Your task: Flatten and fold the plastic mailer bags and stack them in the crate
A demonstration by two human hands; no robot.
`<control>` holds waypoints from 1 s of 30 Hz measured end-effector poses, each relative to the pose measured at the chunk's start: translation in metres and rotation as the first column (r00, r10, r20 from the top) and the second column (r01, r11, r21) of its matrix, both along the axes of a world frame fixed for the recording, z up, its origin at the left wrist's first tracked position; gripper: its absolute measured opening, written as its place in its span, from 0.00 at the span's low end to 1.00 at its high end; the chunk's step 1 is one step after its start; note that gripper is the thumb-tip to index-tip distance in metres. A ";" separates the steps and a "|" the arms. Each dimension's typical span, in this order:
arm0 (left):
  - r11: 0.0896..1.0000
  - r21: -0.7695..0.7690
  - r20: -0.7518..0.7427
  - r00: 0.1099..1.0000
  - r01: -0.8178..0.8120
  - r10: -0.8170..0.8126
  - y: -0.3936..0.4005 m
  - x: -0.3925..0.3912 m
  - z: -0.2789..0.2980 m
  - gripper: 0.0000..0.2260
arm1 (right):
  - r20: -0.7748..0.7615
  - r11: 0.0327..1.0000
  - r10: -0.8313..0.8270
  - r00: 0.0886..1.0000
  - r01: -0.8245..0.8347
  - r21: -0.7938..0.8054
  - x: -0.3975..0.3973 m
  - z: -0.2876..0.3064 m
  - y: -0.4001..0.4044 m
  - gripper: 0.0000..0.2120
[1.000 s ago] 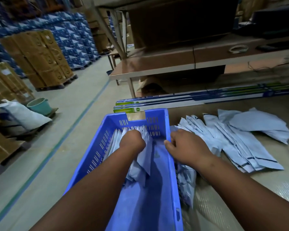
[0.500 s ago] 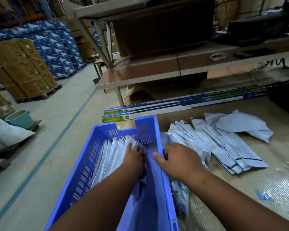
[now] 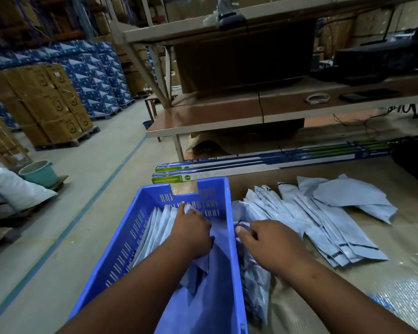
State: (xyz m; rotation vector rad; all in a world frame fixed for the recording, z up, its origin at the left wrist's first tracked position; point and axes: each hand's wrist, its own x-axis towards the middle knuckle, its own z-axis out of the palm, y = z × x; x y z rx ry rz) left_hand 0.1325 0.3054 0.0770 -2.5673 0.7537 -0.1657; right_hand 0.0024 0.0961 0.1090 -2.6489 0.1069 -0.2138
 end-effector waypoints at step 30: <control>0.920 -0.385 -0.224 0.974 -0.072 -0.018 -0.294 -0.167 -0.011 0.19 | 0.017 0.979 -0.201 0.979 0.202 -0.038 -0.029 -0.123 -0.275 0.18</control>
